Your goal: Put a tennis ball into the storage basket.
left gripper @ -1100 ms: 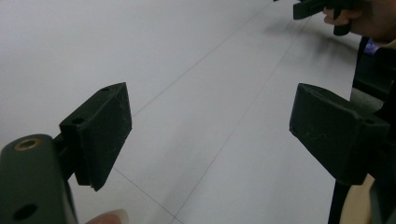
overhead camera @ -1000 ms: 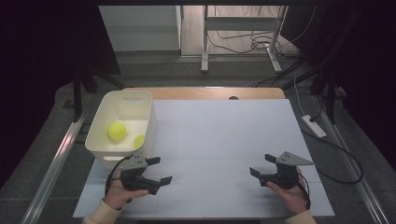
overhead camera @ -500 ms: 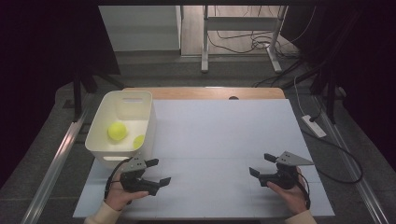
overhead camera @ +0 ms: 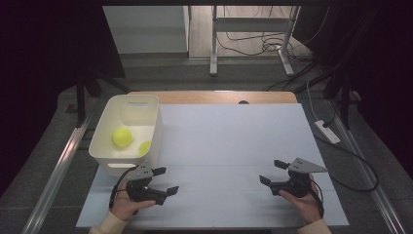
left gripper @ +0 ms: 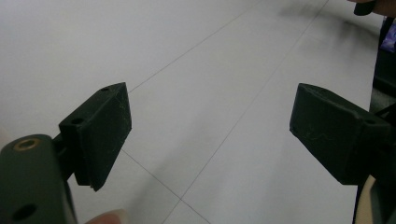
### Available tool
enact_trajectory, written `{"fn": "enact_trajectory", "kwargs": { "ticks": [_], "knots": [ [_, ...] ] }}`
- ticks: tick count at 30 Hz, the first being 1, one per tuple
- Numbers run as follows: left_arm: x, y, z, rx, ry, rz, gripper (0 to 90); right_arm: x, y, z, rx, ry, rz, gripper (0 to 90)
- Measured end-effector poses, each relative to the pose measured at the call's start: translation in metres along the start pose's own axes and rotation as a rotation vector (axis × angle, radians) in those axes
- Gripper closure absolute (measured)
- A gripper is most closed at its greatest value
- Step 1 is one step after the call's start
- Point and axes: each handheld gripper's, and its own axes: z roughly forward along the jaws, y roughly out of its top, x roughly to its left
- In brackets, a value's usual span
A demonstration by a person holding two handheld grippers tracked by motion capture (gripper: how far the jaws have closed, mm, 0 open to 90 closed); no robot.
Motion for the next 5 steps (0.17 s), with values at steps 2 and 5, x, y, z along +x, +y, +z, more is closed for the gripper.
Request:
{"fn": "enact_trajectory", "kwargs": {
  "ticks": [2,5],
  "knots": [
    [0.0001,0.0002,0.0001,0.003,0.004,0.003,13.9,-0.0001,0.0,-0.0003,0.001,-0.002,-0.001,12.8],
    [0.0005,0.0003,0.0,-0.004,0.005,-0.005,14.2,-0.001,0.0,-0.0007,-0.005,0.001,0.009,12.8]
  ]
}}
